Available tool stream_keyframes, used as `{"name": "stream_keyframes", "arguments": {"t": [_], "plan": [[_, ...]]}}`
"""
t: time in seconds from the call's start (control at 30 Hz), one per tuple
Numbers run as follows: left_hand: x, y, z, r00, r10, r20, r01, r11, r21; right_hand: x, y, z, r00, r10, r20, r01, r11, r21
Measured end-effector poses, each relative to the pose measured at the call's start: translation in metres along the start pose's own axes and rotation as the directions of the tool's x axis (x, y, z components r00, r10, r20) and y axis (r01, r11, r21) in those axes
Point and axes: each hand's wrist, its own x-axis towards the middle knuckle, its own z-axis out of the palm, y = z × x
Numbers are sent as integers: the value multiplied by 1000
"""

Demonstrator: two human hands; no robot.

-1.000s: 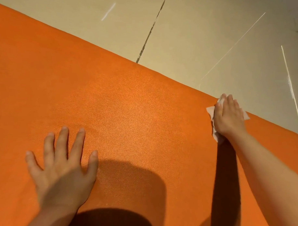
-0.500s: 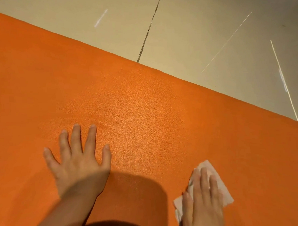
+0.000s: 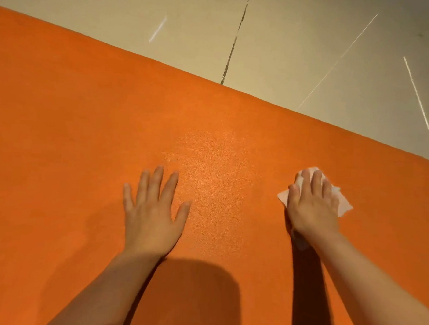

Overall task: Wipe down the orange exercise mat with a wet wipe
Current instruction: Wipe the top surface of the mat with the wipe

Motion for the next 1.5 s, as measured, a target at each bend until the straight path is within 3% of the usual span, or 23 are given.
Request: {"name": "stream_keyframes", "arguments": {"t": [0.07, 0.23, 0.3, 0.37, 0.43, 0.47, 0.53, 0.6, 0.67, 0.73, 0.87, 0.93, 1.0, 1.1, 1.17, 1.23, 1.27, 1.33, 1.43, 1.5], "plan": [[-42, -20, -3, 994, 108, 13, -108, 994, 15, -6, -27, 9, 1000, -12, 9, 12, 1000, 18], [-127, -73, -19, 1000, 2, -31, -2, 1000, 18, -35, -145, 43, 939, -340, -48, 339, 941, -16], [-139, -88, -27, 996, -79, -28, 80, 996, 33, -66, -198, 58, 846, -533, 18, 533, 846, 3], [-147, -102, -35, 989, -150, 11, 150, 987, 50, -110, -236, 74, 679, -730, 75, 731, 682, 24], [-154, -115, -36, 969, -234, 73, 231, 972, 50, -141, -244, 87, 546, -831, 107, 836, 549, -4], [-157, -120, -36, 958, -261, 115, 257, 965, 51, -145, -239, 89, 528, -841, 115, 848, 530, -15], [-161, -127, -35, 953, -236, 188, 225, 971, 81, -134, -222, 86, 559, -824, 95, 829, 557, -48], [-162, -130, -40, 947, -210, 243, 197, 977, 79, -110, -193, 76, 686, -727, 10, 726, 684, -77], [-159, -130, -46, 948, -179, 264, 173, 984, 47, -79, -149, 62, 841, -537, -62, 534, 843, -55], [-155, -129, -57, 907, -193, 373, 202, 979, 16, -58, -97, 47, 940, -328, -95, 328, 945, -18], [-147, -129, -66, 843, -185, 506, 196, 980, 33, -71, -72, 41, 987, -83, -141, 99, 989, 109], [-147, -132, -62, 852, -184, 490, 216, 976, -8, -98, -103, 54, 983, -124, -135, 141, 982, 124], [-149, -137, -57, 884, -136, 447, 139, 990, 27, -139, -149, 75, 929, -356, -104, 366, 925, 99], [-150, -146, -50, 846, -125, 519, 120, 992, 44, -202, -211, 99, 681, -731, 45, 719, 679, 146], [-150, -146, -45, 830, -134, 541, 137, 990, 34, -199, -231, 105, 527, -839, 135, 819, 543, 186], [-150, -146, -47, 844, -135, 519, 153, 988, 7, -168, -233, 98, 462, -882, 96, 881, 469, 68], [-151, -146, -47, 856, -125, 502, 153, 988, -14, -144, -231, 93, 471, -881, 36, 882, 471, -22], [-154, -146, -47, 876, -88, 474, 119, 992, -36, -79, -220, 78, 570, -822, 9, 816, 565, -122], [-153, -146, -45, 892, -89, 443, 97, 995, 6, 2, -186, 41, 805, -593, -26, 589, 803, -91], [-152, -146, -44, 891, -106, 442, 103, 994, 31, 27, -172, 27, 908, -416, -52, 414, 910, -31]]}}
